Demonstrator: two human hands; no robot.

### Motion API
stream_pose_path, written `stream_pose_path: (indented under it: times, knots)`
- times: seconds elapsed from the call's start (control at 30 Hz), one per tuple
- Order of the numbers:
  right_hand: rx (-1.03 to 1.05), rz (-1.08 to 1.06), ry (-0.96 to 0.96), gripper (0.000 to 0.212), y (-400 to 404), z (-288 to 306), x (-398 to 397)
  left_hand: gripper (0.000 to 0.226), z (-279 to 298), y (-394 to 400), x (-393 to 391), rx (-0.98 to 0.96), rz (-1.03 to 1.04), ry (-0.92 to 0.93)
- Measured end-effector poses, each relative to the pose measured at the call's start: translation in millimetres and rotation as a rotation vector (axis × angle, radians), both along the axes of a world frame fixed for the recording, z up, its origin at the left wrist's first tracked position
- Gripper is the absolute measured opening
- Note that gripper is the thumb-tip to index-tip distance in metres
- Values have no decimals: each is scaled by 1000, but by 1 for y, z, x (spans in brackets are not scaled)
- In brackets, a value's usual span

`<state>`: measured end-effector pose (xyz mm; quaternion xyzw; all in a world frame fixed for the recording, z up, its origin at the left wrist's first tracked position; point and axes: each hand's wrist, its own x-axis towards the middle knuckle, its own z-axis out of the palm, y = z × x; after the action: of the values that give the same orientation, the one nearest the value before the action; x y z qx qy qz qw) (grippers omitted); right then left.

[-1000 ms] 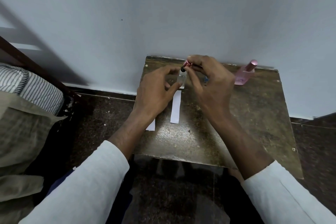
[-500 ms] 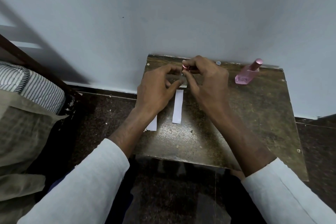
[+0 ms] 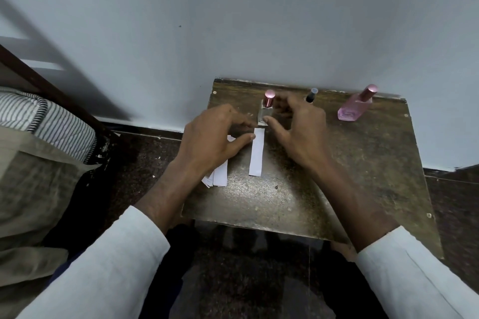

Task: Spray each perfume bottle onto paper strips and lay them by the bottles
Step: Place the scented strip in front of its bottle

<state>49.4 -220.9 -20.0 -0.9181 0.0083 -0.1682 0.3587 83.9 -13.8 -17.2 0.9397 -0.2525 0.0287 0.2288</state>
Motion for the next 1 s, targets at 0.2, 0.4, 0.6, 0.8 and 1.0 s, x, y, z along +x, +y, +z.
stream_pose_path:
  times: [0.2,0.4,0.6,0.8,1.0]
  knots:
    - [42,-58,-35,34,7,0,3,32,-1,-3,-2,139,-64,7]
    - [65,-96,-67,36,8,5,6,34,-2,-7,3,132,-42,16]
    - [77,-89,-75,34,8,0,6,38,-4,-13,12,114,3,45]
    - [66,-86,-45,36,5,-2,8,36,-8,-16,18,74,40,63]
    - [56,-57,-37,37,6,-3,11,37,-7,-17,18,22,103,101]
